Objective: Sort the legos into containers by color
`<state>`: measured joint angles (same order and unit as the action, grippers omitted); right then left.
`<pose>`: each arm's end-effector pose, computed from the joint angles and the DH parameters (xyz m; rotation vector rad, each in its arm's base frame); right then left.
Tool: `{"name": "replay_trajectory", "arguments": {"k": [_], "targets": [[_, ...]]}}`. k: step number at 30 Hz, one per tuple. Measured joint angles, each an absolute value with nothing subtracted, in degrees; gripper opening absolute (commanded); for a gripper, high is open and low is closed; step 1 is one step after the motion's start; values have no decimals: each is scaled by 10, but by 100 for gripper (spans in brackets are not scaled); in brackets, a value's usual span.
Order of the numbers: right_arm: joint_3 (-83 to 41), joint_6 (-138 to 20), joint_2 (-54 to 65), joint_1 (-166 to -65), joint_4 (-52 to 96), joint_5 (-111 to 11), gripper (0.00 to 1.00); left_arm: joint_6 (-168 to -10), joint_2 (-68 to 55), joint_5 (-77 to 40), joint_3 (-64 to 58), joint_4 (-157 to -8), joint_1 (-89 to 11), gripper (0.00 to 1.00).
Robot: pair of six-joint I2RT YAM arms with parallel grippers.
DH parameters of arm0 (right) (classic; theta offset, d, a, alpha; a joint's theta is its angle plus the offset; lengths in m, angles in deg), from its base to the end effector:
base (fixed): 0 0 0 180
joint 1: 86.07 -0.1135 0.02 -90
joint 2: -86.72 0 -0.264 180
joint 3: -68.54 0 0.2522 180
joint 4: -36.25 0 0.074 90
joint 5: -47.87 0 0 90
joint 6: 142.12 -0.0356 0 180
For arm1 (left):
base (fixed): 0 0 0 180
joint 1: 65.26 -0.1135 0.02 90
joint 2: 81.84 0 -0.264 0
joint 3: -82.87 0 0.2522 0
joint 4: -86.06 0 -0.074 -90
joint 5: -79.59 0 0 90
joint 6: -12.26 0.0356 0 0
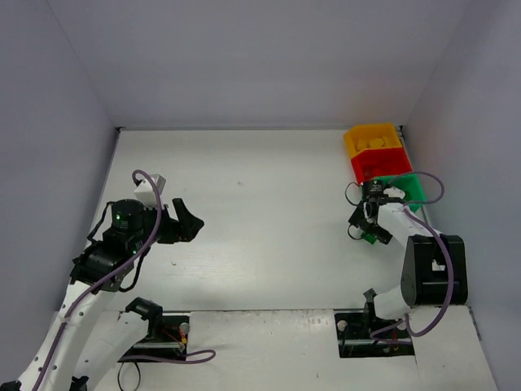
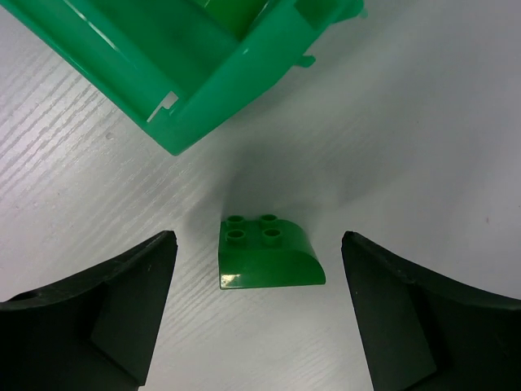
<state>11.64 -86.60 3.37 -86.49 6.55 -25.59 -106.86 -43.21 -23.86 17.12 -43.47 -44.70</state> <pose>0.2755 -0.0081 0.1736 0.8356 2.3515 -0.1182 0.1263 -0.0562 0.3502 0.0055 2.0542 -0.7848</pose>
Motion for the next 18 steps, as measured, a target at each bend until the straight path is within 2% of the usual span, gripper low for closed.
{"name": "replay_trajectory", "arguments": {"k": [6,11,14,15,17,18], "targets": [[120,-864,22,-849,72,-263,79,-1069,-440,-240,172,-434,-447,75],[121,-859,8,-842,83,-276,72,-1069,-440,-241,172,-434,-447,75],[122,-854,8,-842,89,-286,61,-1069,-440,-241,172,-433,-447,75],[123,-852,8,-842,91,-290,53,-1069,-441,-241,172,-433,-447,75],[125,-849,8,-842,97,-301,43,-1069,-442,-241,172,-431,-447,75],[126,-848,8,-842,100,-305,32,-1069,-443,-241,172,-431,-447,75]]}}
